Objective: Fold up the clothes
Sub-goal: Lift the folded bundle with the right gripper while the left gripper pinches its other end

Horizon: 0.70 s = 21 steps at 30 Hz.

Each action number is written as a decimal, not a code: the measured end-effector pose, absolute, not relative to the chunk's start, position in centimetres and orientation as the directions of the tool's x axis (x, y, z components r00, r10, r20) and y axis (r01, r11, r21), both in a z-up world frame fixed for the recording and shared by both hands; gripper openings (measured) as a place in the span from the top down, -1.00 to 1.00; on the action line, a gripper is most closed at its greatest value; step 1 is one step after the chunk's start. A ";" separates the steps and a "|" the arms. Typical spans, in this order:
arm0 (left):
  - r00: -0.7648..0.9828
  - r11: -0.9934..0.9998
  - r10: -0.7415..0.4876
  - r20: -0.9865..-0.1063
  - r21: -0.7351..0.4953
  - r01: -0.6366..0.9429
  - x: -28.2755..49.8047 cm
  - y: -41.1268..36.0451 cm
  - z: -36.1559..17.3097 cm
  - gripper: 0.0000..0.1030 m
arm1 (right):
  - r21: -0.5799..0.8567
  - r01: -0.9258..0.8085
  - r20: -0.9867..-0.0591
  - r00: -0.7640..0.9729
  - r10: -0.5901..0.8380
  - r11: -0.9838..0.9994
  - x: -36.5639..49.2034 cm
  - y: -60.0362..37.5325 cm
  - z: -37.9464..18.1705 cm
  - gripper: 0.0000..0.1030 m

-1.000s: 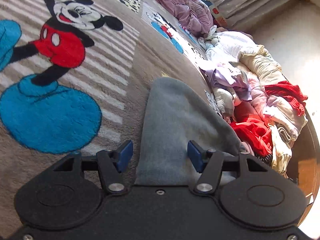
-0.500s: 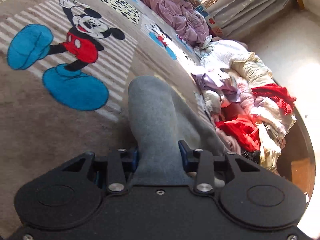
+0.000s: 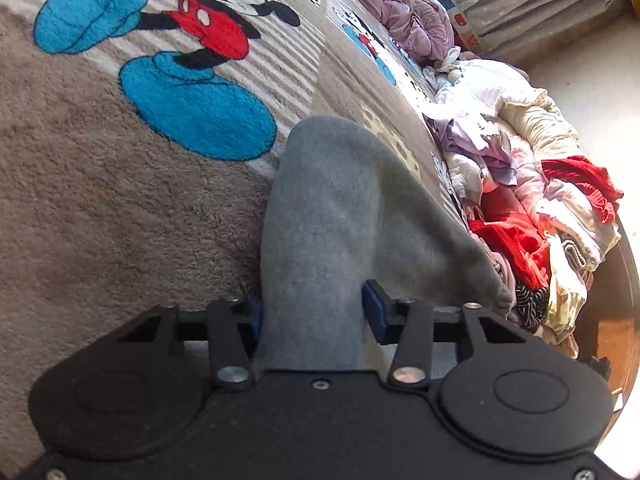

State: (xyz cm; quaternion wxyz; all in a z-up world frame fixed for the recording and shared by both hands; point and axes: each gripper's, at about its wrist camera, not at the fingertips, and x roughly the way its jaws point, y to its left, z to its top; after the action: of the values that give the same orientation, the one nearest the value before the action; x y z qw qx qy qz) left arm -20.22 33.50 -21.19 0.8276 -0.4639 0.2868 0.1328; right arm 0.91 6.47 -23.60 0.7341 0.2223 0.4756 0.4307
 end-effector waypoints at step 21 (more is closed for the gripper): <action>0.873 0.315 0.340 -0.350 -0.832 -0.457 -42.0 44.0 -13.7 0.44 | 0.828 -0.531 -0.297 -0.145 0.944 0.179 -9.7 28.1 -13.7 -0.12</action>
State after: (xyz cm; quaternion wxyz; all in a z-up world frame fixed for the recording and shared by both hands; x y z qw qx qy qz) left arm -41.99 44.03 -13.65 0.8089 -0.5310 0.0547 0.2464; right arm -9.65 28.08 -13.69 0.6144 0.2240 0.4605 0.6002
